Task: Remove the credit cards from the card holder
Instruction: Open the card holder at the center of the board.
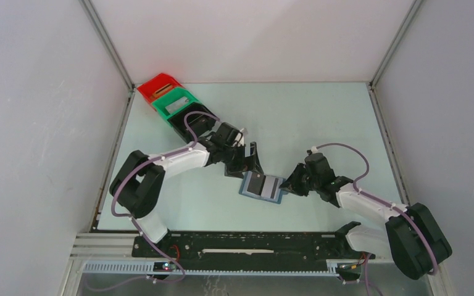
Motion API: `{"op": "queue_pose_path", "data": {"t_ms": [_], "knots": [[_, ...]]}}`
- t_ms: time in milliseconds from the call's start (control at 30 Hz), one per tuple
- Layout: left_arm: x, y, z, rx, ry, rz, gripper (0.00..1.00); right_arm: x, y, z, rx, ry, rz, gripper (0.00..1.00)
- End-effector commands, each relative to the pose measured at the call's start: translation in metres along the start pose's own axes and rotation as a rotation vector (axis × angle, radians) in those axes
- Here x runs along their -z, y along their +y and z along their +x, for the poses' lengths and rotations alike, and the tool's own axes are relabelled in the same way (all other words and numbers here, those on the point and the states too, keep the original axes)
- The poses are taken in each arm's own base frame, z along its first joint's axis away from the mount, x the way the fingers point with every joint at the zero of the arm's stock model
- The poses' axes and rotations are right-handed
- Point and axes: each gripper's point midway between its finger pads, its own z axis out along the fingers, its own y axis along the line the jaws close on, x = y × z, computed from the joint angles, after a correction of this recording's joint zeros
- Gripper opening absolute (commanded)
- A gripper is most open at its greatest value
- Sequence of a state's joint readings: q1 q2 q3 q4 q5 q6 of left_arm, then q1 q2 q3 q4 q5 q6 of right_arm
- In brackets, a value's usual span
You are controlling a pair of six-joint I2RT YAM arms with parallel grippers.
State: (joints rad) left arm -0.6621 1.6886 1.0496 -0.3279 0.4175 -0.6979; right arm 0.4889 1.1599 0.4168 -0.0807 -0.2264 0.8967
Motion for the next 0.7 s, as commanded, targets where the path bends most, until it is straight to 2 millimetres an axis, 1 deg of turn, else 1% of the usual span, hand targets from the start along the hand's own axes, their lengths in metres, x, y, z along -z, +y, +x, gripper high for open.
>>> {"op": "queue_pose_path", "data": {"t_ms": [0,33,67,133,333,433,567,667], "knots": [[0.011,-0.017,-0.004,-0.069,-0.073,0.011,0.98,0.01,0.028,-0.013,0.065,-0.079,-0.093,0.23],[0.012,-0.025,-0.003,-0.104,-0.081,0.001,0.98,0.012,0.031,-0.014,0.07,-0.093,-0.112,0.23],[0.011,-0.034,0.003,-0.142,-0.073,-0.002,0.98,0.013,0.033,-0.015,0.069,-0.102,-0.123,0.24],[0.007,-0.048,0.009,-0.171,-0.056,0.017,0.98,0.014,0.041,-0.021,0.072,-0.121,-0.155,0.24],[-0.016,-0.07,0.016,-0.067,-0.005,0.177,0.98,-0.001,0.033,-0.016,0.013,-0.062,-0.134,0.22],[-0.028,-0.067,0.021,-0.028,0.023,0.2,0.97,-0.006,0.026,-0.015,0.002,-0.057,-0.107,0.22],[-0.035,-0.067,0.023,-0.004,0.038,0.223,0.97,-0.011,0.01,-0.014,-0.036,-0.053,-0.072,0.21],[-0.041,-0.066,0.022,0.003,0.041,0.22,0.97,-0.014,0.003,-0.014,-0.056,-0.054,-0.066,0.21]]}}
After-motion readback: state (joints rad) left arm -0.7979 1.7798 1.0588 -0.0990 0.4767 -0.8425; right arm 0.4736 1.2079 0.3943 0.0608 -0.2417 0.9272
